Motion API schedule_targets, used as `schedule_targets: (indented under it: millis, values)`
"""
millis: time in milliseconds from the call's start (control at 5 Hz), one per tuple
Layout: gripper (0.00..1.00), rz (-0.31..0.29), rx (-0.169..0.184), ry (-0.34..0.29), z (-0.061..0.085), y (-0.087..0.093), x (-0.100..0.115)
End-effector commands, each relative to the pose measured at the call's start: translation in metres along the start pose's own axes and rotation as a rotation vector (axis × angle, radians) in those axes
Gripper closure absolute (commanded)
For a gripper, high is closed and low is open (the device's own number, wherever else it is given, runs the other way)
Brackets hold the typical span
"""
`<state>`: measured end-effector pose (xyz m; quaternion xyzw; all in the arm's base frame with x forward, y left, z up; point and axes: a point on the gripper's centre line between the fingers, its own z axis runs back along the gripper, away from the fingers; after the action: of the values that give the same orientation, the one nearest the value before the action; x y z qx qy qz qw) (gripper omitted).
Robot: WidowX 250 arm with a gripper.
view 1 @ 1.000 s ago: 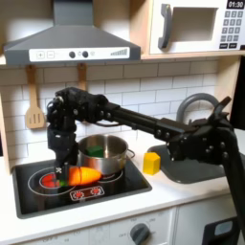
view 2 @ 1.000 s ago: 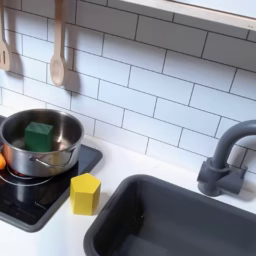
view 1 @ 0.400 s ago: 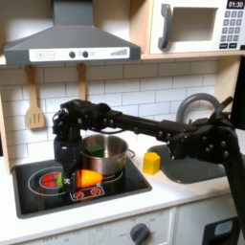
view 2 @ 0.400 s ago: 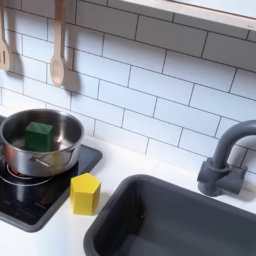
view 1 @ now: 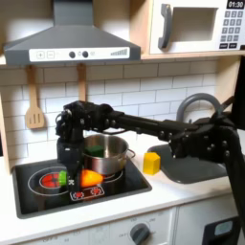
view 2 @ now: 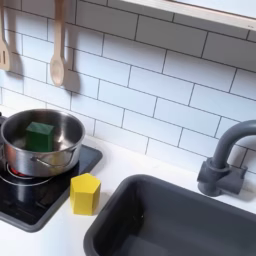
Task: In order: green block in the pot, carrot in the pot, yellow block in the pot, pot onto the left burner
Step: 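Put the carrot in the pot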
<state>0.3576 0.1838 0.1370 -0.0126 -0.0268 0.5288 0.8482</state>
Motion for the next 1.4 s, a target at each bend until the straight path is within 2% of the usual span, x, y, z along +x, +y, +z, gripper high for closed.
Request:
schedule_targets:
  millis: [0, 200, 400, 600, 800, 1000, 1200]
  values:
    - [1.00, 0.005, -0.008, -0.020, 0.012, 0.004, -0.004]
    - [1.00, 0.043, -0.014, -0.051, 0.024, 0.021, -0.002]
    - [1.00, 0.039, -0.034, -0.075, 0.043, 0.031, -0.003]
    - [1.00, 0.056, -0.048, -0.086, 0.054, 0.041, 0.002]
    - [1.00, -0.001, -0.048, -0.107, 0.065, 0.036, -0.003]
    - [1.00, -0.159, -0.007, -0.134, 0.074, 0.030, -0.003]
    - [1.00, -0.309, -0.031, -0.141, 0.078, 0.011, -0.004]
